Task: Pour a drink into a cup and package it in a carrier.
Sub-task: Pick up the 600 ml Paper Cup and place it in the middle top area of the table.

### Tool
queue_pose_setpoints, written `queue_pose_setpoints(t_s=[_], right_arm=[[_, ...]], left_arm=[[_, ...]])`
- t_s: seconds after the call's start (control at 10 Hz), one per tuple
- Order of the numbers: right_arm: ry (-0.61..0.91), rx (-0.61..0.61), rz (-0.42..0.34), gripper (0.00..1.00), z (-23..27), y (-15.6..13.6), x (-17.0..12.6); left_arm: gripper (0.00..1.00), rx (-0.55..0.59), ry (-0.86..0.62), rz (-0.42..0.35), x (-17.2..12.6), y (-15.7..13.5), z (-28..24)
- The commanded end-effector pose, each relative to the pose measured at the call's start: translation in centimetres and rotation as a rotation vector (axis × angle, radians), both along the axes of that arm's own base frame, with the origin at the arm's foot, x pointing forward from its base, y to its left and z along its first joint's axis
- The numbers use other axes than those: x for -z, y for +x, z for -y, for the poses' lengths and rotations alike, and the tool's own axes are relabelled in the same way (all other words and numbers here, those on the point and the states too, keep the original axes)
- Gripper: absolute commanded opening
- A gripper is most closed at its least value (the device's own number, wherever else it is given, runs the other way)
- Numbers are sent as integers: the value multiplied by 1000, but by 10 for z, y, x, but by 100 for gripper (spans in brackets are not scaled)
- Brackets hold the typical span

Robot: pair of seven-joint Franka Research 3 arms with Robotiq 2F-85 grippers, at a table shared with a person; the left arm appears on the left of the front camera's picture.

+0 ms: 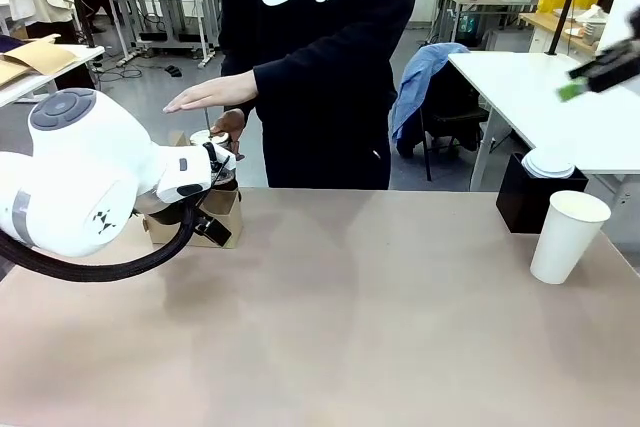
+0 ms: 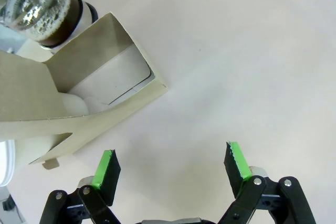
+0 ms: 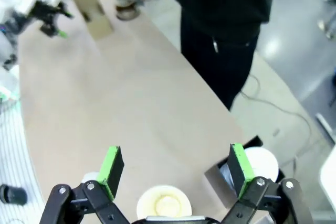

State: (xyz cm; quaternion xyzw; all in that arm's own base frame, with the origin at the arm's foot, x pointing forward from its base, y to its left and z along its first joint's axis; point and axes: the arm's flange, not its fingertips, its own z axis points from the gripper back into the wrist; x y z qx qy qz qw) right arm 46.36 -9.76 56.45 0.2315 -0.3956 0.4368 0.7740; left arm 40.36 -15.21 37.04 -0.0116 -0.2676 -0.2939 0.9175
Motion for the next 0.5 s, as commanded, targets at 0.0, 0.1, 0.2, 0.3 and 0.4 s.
queue_pose_setpoints(t_s=[0.0, 0.1, 0.2, 0.3, 0.4], right_arm=[[156, -139, 15, 100, 80, 5, 43], [225, -158, 49, 100, 113, 1, 73], [305, -168, 62, 100, 136, -1, 105], [376, -190, 70, 100, 151, 2, 140], [396, -199, 69, 100, 155, 6, 169]], left_arm=[[100, 0, -1, 0, 0, 0, 0], [100, 0, -1, 0, 0, 0, 0], [100, 0, -1, 0, 0, 0, 0], [100, 0, -1, 0, 0, 0, 0], [100, 0, -1, 0, 0, 0, 0]])
